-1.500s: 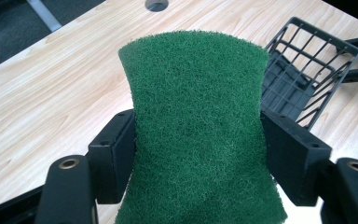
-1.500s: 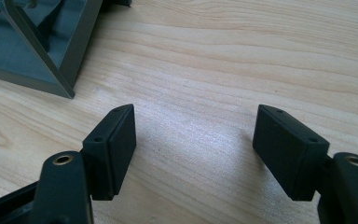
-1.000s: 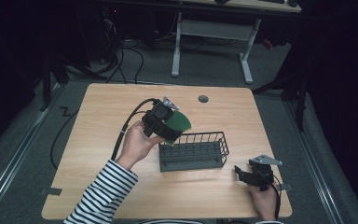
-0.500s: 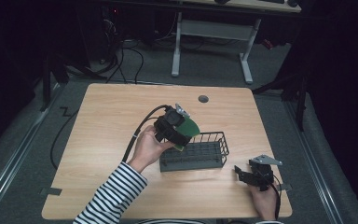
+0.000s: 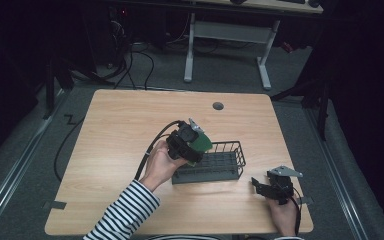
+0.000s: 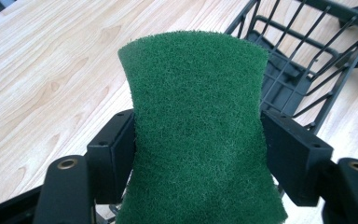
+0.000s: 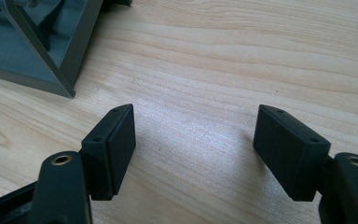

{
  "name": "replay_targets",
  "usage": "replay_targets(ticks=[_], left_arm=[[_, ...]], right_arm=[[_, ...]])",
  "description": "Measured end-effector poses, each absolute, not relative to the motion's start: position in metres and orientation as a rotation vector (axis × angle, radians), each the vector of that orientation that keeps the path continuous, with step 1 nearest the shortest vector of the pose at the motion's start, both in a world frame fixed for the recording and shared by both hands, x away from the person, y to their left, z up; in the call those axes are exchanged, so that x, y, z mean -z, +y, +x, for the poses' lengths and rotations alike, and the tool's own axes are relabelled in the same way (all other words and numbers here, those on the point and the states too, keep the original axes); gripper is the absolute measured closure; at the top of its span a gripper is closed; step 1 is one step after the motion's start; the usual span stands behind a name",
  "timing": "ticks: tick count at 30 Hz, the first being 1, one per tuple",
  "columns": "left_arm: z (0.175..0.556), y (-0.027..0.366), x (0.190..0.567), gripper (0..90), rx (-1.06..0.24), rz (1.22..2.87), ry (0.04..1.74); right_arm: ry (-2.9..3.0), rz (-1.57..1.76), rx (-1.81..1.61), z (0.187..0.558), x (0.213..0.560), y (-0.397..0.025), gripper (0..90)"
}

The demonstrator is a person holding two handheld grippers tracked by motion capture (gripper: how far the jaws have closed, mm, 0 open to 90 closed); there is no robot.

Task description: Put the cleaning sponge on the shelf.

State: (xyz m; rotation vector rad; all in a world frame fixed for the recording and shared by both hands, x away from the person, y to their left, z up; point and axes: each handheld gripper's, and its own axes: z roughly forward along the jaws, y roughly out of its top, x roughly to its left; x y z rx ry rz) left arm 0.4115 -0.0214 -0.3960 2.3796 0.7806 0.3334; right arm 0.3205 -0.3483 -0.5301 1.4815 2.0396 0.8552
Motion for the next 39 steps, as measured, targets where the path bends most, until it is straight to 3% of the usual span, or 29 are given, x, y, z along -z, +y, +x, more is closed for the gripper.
replay_targets(ticks=[32,39], left_arm=[[0.408,-0.021,0.418,30.4,-0.397,2.403,0.815],[0.408,-0.019,0.418,30.0,-0.355,2.407,0.826]], right_arm=[[2.04,1.481,-0.855,0.32,0.53,-0.348,29.6],[2.039,1.481,-0.855,0.32,0.53,-0.348,29.5]])
